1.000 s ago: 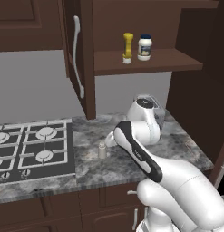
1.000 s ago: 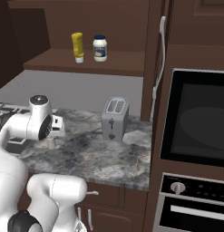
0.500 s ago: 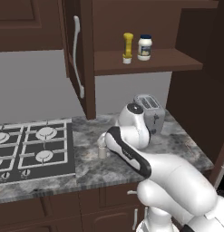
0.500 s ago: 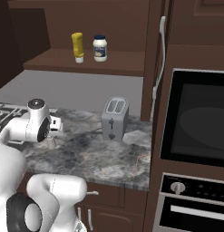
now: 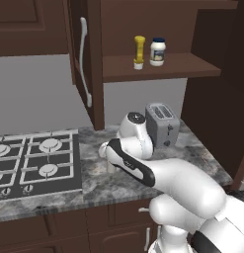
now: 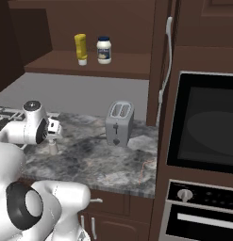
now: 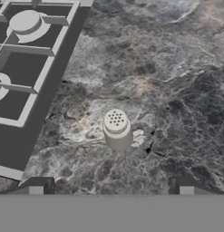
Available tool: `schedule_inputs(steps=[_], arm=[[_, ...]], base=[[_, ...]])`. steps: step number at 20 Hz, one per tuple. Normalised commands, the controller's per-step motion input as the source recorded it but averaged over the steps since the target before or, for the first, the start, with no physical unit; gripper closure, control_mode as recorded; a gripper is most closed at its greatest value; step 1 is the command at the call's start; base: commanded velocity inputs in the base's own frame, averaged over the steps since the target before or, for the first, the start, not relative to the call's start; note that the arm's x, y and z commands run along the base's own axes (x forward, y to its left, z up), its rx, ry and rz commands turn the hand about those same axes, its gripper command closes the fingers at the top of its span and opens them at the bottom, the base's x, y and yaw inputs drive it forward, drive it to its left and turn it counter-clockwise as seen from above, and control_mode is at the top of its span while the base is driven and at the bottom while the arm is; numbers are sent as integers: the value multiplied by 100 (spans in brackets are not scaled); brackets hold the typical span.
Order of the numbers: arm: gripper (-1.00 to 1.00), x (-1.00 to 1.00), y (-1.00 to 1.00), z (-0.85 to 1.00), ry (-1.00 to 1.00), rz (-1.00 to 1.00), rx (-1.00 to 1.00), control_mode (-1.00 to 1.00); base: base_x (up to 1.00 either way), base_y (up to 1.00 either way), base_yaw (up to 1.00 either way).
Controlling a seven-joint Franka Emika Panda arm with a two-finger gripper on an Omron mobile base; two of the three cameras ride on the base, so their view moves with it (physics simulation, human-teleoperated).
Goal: There are various items on the counter. Only move the condiments/shakers into the cabinet.
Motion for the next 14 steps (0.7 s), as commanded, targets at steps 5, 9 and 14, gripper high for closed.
schedule_inputs(steps=[5,9,14], arm=[[-100,27,11,-15,-2,-2,-3,-100],[-100,13,2,-26,0,-1,-1,-100],[-100,0,0,-18,0,-1,0,-100]], base=[[0,0,0],[0,0,0],[0,0,0]])
